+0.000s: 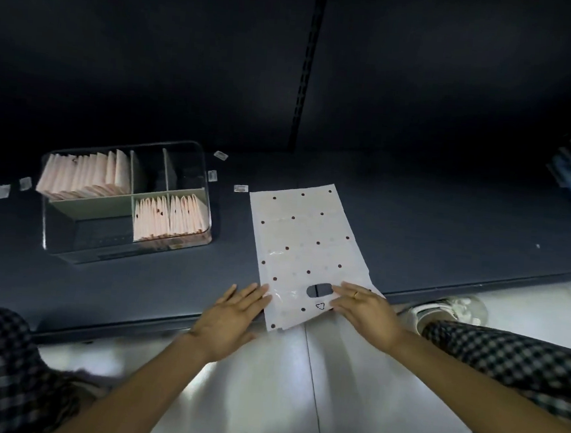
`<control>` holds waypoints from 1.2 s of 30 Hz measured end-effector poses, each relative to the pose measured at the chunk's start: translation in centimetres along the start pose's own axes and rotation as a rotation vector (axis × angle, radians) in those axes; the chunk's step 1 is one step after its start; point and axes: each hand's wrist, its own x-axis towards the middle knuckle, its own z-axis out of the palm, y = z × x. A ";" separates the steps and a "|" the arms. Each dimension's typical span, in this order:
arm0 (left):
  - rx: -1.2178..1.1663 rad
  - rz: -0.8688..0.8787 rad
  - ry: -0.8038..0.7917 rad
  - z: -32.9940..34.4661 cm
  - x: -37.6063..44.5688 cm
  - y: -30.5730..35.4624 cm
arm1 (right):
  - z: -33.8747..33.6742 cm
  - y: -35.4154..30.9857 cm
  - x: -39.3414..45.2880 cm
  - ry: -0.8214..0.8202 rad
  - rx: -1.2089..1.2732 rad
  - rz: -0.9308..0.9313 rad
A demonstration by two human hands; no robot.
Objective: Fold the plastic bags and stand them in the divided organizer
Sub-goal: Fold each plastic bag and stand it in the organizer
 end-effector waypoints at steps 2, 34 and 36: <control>-0.020 -0.032 0.009 -0.2 -0.6 -0.4 | 0.0 -0.2 0.6 -0.128 0.115 0.093; -0.019 -0.127 0.278 -0.9 2.9 -1.1 | -2.2 1.5 24.4 -0.346 -0.004 0.352; -0.017 -0.139 0.230 -0.8 3.1 -1.1 | -1.9 1.6 24.4 -0.331 0.013 0.381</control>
